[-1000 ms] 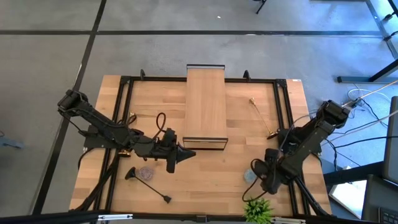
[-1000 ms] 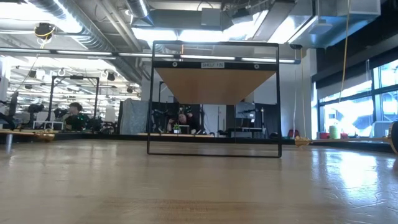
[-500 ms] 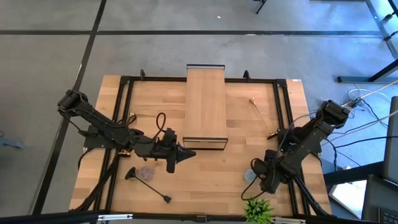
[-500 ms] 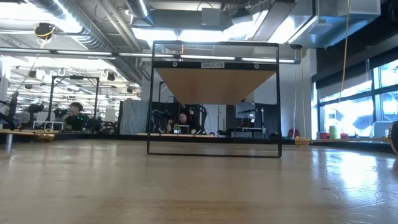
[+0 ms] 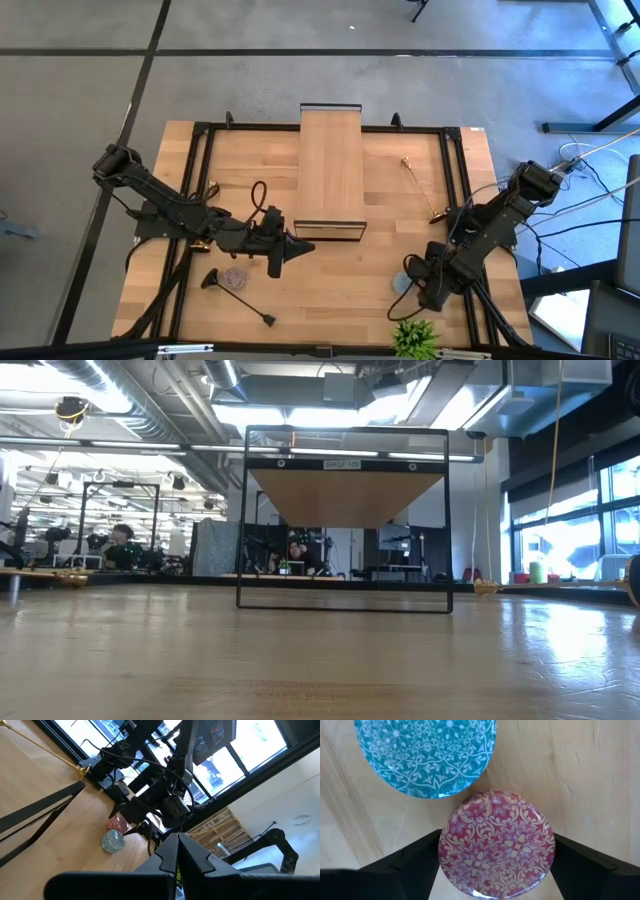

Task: Pick & Place candle stick holders
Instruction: Put the pink scented candle on the shelf

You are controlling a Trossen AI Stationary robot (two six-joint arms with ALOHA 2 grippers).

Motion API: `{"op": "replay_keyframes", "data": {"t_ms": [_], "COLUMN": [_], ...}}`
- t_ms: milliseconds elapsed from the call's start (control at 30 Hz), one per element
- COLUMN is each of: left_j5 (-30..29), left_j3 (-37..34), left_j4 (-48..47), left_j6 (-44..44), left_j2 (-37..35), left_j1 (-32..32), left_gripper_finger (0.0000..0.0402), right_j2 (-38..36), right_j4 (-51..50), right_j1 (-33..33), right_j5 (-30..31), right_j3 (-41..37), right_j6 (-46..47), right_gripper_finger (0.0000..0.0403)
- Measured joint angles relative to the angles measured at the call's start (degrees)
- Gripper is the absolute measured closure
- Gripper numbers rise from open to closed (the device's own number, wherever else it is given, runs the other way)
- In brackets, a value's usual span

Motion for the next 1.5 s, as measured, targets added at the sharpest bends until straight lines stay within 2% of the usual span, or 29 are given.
{"op": "replay_keyframes", "data": {"t_ms": [400, 600, 833, 1233, 1500], "left_j5": [0.1, 0.4, 0.5, 0.4, 0.5], "left_j3": [0.0, 0.0, 0.0, 0.0, 0.0], "left_j4": [0.0, 0.0, 0.0, 0.1, 0.0], "left_j6": [0.0, -0.4, -0.5, 0.1, 0.6], "left_j2": [0.0, 0.0, 0.0, 0.0, 0.0], "left_j1": [0.0, 0.0, 0.0, -0.1, -0.1], "left_gripper_finger": [0.0396, 0.0396, 0.0396, 0.0396, 0.0396], "right_j2": [0.0, -0.3, -0.1, 0.1, 0.1], "right_j4": [0.1, 2.0, 1.3, -11.8, -20.1], "right_j1": [-0.9, -2.6, -4.1, -6.8, -10.1], "right_j5": [1.6, -1.2, -2.9, -5.0, -2.7], "right_j3": [-0.7, -2.6, -1.9, 6.7, 15.2], "right_j6": [2.5, 4.1, 7.1, 8.1, 4.8], "right_gripper_finger": [0.0077, 0.01, 0.0102, 0.0104, 0.0104]}}
